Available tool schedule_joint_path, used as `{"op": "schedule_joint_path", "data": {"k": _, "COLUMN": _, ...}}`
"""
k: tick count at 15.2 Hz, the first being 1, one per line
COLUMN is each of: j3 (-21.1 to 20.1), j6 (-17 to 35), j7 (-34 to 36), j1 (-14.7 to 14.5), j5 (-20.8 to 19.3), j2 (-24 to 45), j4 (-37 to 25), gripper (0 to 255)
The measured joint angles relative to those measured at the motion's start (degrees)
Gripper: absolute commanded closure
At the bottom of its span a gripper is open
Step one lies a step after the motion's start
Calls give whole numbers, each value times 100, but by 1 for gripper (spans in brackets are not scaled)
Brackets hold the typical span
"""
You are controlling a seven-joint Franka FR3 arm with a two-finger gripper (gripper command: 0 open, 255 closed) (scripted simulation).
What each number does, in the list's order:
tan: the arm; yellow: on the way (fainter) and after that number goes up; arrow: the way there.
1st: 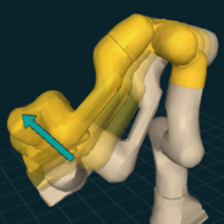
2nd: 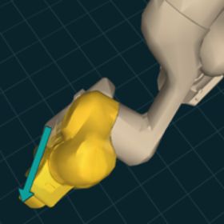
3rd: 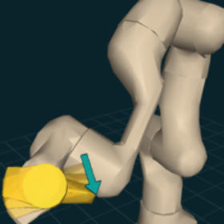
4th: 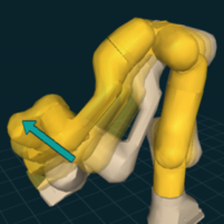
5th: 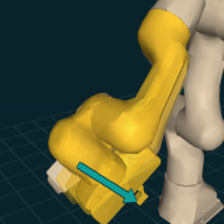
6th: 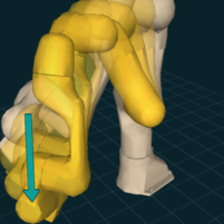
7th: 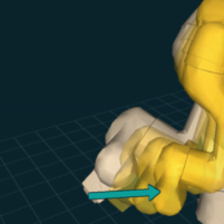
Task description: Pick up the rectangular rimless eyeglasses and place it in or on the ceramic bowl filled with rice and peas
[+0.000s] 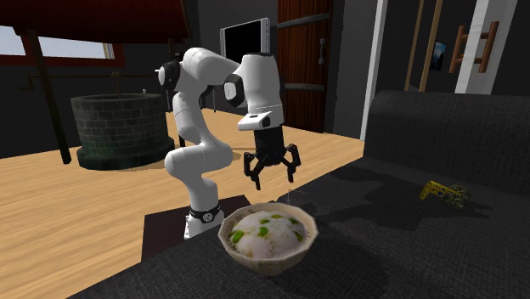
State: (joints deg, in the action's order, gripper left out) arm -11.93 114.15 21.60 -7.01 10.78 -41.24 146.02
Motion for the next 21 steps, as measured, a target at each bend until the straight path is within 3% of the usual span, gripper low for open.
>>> {"op": "schedule_joint_path", "data": {"k": 3, "j3": -262, "j6": 410, "j7": 249, "j1": -125, "j5": 221, "j2": 267, "j4": 51, "gripper": 0}}
{"op": "schedule_joint_path", "data": {"k": 9, "j3": -411, "j6": 990, "j7": 297, "j1": -159, "j5": 322, "j2": 562, "j4": 313, "gripper": 0}}
{"op": "schedule_joint_path", "data": {"k": 16, "j3": -435, "j6": 1124, "j7": 293, "j1": -159, "j5": 334, "j2": 633, "j4": 372, "gripper": 0}}
{"op": "schedule_joint_path", "data": {"k": 17, "j3": -435, "j6": 1124, "j7": 293, "j1": -159, "j5": 334, "j2": 633, "j4": 372, "gripper": 255}}
{"op": "schedule_joint_path", "data": {"k": 21, "j3": -435, "j6": 1125, "j7": 293, "j1": -159, "j5": 335, "j2": 632, "j4": 369, "gripper": 255}}
